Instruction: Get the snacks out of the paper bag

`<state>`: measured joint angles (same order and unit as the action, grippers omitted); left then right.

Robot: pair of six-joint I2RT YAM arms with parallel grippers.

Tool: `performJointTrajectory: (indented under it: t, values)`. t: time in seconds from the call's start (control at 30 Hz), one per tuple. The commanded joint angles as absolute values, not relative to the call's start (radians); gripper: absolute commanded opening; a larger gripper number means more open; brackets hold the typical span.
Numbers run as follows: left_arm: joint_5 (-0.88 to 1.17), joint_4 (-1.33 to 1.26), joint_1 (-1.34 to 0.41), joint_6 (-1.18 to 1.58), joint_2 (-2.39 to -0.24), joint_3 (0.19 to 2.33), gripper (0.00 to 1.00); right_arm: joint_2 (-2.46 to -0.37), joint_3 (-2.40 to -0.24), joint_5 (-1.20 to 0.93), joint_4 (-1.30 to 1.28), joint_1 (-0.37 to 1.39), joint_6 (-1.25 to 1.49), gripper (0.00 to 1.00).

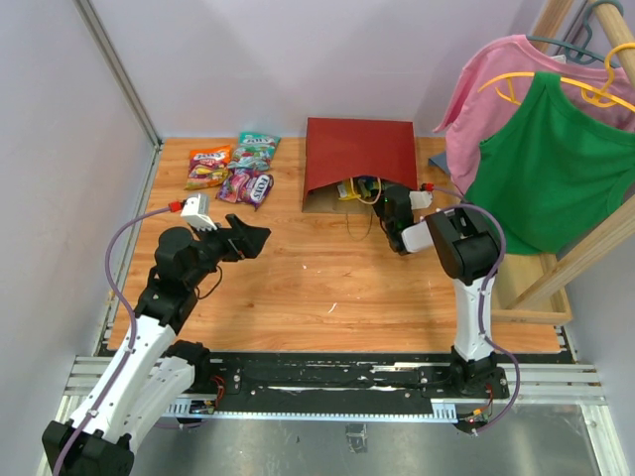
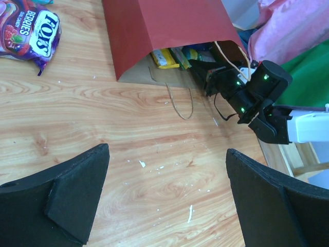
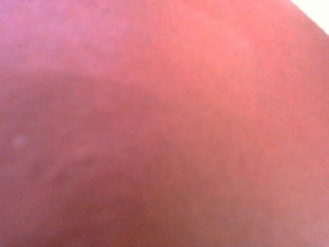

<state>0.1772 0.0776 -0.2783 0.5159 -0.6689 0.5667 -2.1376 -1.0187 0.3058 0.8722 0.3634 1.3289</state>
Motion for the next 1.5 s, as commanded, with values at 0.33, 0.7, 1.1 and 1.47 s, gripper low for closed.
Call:
performJointTrajectory:
  t: [0.33,0.7,1.1,1.47]
  values:
    - [0.169,0.091,-0.284,0.516,-0.633,0.608,1.00,-1.869,-0.850,0.171,1.007,0.354,1.364,0.01]
    - [0.161,0.130,-0.283,0.519,-0.595,0.623,1.00,-1.597,-0.557,0.007,0.953,0.361,1.526,0.01]
    - [0.093,0.173,-0.284,0.509,-0.592,0.638,1.00,-1.050,-0.316,-0.119,0.570,0.395,1.375,0.01]
    - [0.084,0.163,-0.284,0.532,-0.580,0.625,1.00,-0.441,-0.296,-0.081,0.033,0.416,1.144,0.01]
